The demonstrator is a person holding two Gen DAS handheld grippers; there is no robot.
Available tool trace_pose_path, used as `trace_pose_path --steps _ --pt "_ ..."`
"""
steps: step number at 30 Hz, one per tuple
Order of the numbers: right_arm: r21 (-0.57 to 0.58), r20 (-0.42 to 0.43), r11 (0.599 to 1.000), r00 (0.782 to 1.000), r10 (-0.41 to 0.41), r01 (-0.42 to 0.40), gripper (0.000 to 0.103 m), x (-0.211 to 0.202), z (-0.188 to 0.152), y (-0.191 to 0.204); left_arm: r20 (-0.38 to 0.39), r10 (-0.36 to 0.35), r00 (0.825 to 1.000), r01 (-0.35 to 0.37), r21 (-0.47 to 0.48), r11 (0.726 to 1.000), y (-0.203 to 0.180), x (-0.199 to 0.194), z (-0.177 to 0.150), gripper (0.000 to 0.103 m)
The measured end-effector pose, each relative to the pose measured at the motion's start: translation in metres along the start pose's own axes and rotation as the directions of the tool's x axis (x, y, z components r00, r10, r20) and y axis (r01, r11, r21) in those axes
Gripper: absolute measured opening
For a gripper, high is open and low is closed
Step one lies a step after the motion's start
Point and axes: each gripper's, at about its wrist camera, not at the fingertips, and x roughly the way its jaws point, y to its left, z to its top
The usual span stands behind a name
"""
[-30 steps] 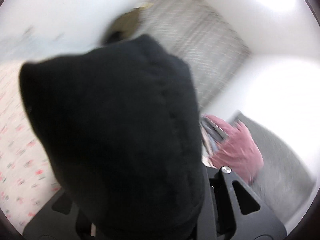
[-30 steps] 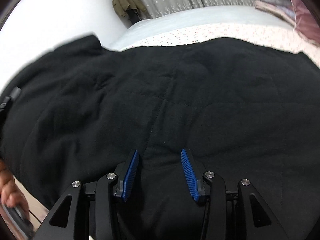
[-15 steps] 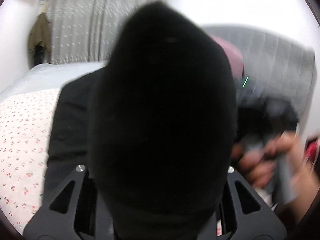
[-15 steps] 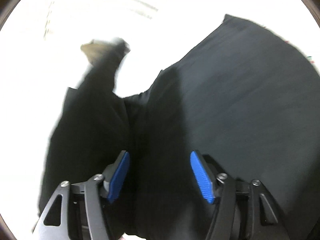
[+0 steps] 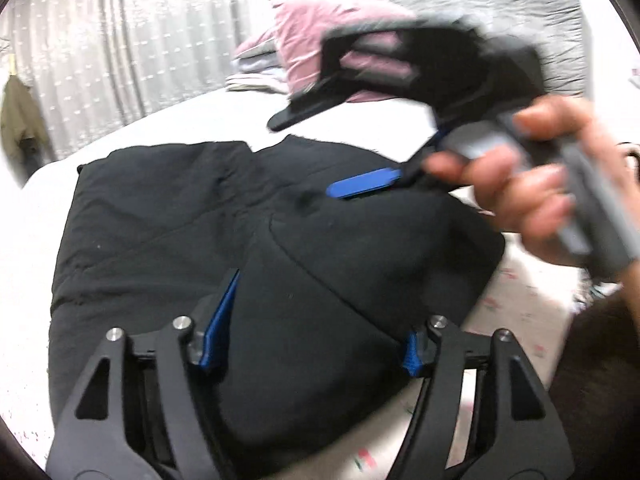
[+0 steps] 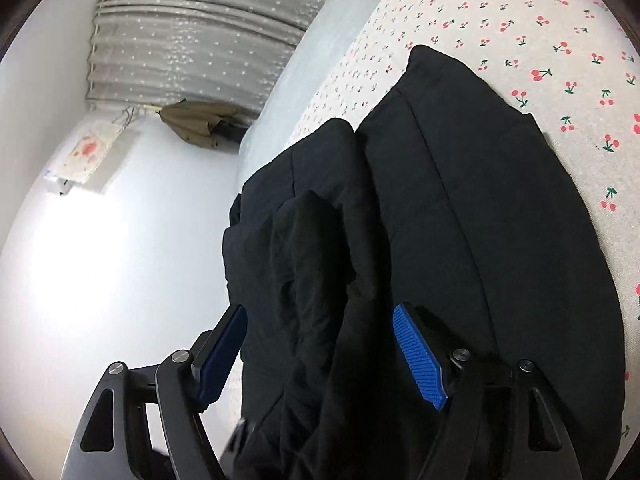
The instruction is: Fold large clothes
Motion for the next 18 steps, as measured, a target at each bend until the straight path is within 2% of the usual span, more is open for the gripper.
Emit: trace_pose_path --steps 2,4,5,6,8,10,12,15,17,18 --pt "-0.001 -0.003 1.0 1.0 -0.007 0.007 0.077 0.008 0.006 0.004 0.013 -0.056 0.998 0.056 0.007 0.998 0.001 -0.017 0.0 0.068" --pt "0.001 -0.004 1.0 1.0 -0.009 0.009 0.077 0.005 0.007 0.001 0.046 -0.147 0.988 0.148 -0.007 0.989 0.007 -0.04 -0.001 0.068" --pt "0.001 -0.004 1.0 1.0 -0.009 0.009 0.077 0.003 0.008 0.0 0.071 -0.204 0.976 0.206 -0.021 0.978 0.011 -0.05 0.0 0.069" --pt "0.0 -0.004 1.0 1.0 -0.01 0.01 0.077 0.006 0.01 0.001 0.107 -0.269 0.957 0.275 -0.043 0.96 0.015 -0.05 0.018 0.07" --pt "-0.001 -0.003 1.0 1.0 -0.01 0.01 0.077 0.0 0.009 0.0 0.188 -0.321 0.928 0.34 -0.077 0.937 0.032 -0.073 0.022 0.072" --pt "-0.003 -0.007 1.0 1.0 -0.009 0.009 0.077 0.003 0.008 -0.001 0.252 -0.276 0.927 0.313 -0.119 0.942 0.043 -0.085 0.028 0.078" --pt "-0.011 -0.012 1.0 1.0 -0.015 0.015 0.077 -0.007 -0.003 -0.004 0.271 -0.172 0.947 0.231 -0.202 0.952 0.062 -0.089 0.023 0.08" --pt "-0.028 -0.036 0.999 0.999 -0.036 0.035 0.077 0.005 -0.004 0.001 0.2 -0.023 0.98 0.091 -0.337 0.937 0.092 -0.071 0.014 0.08" --pt "-0.04 -0.057 0.998 0.997 -0.055 0.052 0.077 0.015 -0.006 0.003 0.111 0.042 0.993 0.01 -0.43 0.903 0.109 -0.052 0.006 0.08" --pt "-0.05 -0.067 0.997 0.996 -0.065 0.061 0.077 0.02 -0.007 0.005 0.085 0.048 0.995 -0.004 -0.456 0.89 0.11 -0.047 0.004 0.08"
